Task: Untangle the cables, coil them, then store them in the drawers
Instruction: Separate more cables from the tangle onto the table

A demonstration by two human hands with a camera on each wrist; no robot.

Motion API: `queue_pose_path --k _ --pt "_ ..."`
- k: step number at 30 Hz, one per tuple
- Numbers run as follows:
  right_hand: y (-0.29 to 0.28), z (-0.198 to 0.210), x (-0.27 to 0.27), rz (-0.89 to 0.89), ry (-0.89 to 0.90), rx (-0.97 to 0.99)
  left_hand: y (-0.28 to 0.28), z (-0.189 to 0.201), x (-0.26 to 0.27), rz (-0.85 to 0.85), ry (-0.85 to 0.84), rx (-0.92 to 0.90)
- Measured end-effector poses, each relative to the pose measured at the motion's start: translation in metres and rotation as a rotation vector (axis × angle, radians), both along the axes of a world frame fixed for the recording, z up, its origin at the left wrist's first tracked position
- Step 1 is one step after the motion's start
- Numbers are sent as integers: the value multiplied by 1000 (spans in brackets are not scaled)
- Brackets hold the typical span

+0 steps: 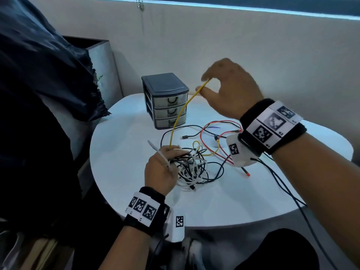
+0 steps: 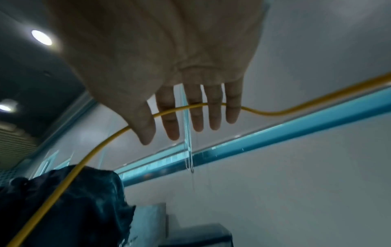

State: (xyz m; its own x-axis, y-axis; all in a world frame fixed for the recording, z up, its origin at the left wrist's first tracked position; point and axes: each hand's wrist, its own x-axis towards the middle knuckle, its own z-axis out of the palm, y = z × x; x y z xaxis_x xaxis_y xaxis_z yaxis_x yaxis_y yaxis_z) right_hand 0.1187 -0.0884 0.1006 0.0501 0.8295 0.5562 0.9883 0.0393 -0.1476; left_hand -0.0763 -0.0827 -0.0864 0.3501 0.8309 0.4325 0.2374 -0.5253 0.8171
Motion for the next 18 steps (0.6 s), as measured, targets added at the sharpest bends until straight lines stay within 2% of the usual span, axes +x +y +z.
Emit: queue_pose_path --k 3,5,7,9,11,12,15,18 --pt "-6 -19 -2 48 -44 -289 -1 0 -1 -50 -84 -5" --pt "-12 -37 -11 140 60 -480 -1 2 0 -78 -113 -14" --pt "-14 -55 -12 128 157 -469 0 3 0 -44 -198 -100" --pt "-12 -64 -8 23 184 -398 2 5 -1 13 -370 -317" --pt "-9 -76 -1 -41 202 -489 4 6 -4 29 -518 -538" --pt "-7 -84 2 -17 233 -588 5 7 -6 23 -560 -606" --pt "-6 -107 5 121 250 -853 7 8 -10 -3 -617 -659" --pt "-4 -121 6 179 209 -891 8 7 -12 -9 -616 -652"
